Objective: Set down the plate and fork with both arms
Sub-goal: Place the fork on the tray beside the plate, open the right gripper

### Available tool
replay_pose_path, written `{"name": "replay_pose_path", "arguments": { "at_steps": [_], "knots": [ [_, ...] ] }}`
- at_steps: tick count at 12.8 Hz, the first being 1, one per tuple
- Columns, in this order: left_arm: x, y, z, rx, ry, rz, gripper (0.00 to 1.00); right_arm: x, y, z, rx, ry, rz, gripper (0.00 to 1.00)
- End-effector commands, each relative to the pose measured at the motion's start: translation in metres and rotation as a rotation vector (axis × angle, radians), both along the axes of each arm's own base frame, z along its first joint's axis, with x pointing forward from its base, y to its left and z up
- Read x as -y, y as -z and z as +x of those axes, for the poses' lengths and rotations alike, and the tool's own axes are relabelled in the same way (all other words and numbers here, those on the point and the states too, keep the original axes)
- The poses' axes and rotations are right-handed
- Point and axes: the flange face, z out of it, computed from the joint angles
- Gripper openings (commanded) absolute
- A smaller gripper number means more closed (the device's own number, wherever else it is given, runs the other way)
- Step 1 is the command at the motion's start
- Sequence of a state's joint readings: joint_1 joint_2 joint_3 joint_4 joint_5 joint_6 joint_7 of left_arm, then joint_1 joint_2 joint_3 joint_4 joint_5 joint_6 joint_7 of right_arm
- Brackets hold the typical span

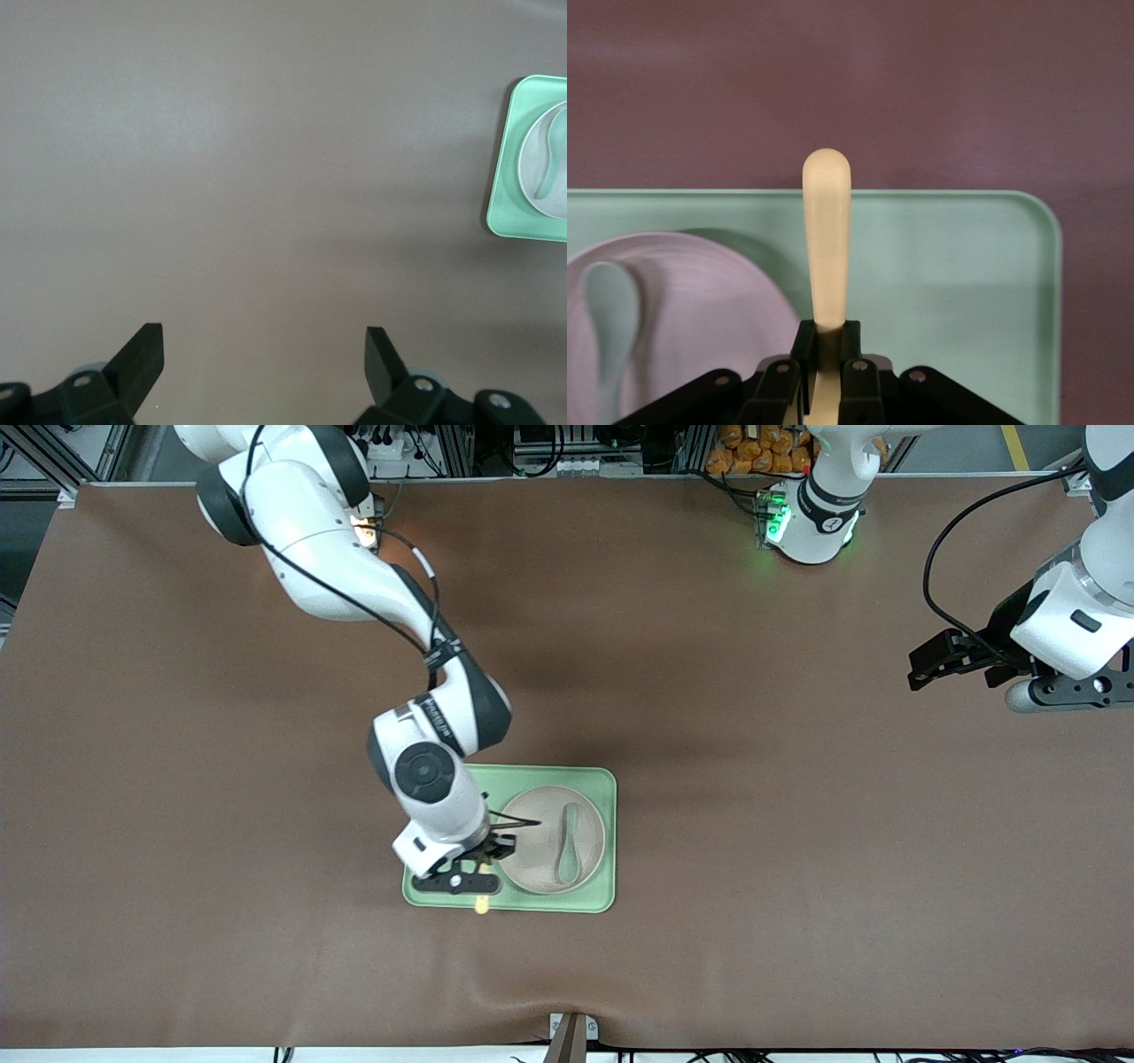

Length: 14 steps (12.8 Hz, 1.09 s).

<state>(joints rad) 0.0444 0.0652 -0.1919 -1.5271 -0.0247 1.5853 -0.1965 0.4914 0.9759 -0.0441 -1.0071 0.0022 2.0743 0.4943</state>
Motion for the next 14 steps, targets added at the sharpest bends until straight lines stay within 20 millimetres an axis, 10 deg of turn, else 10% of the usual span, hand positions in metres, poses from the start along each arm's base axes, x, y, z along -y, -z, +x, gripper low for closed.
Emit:
{"name": "replay_pose_path", "arguments": {
  "at_steps": [1, 10, 11, 13, 14],
  "knots": [
    [-0.002, -0.004, -0.005, 0.011, 0.004, -0.016, 1.00, 0.017, 0.013, -0.015, -0.079, -0.017, -0.019, 0.00],
    [-0.002, -0.004, -0.005, 0.011, 0.005, -0.016, 1.00, 0.040, 0.061, -0.035, -0.064, -0.011, -0.032, 0.00],
    [-0.003, -0.004, -0.005, 0.011, 0.004, -0.016, 1.00, 0.037, 0.061, -0.037, -0.066, -0.010, -0.033, 0.09],
    [-0.003, -0.004, -0.005, 0.011, 0.004, -0.016, 1.00, 0.042, 0.065, -0.036, -0.077, 0.000, -0.038, 0.79],
    [-0.003, -0.004, -0.005, 0.011, 0.004, -0.016, 1.00, 0.042, 0.063, -0.034, -0.075, 0.008, -0.035, 0.90]
  ]
}}
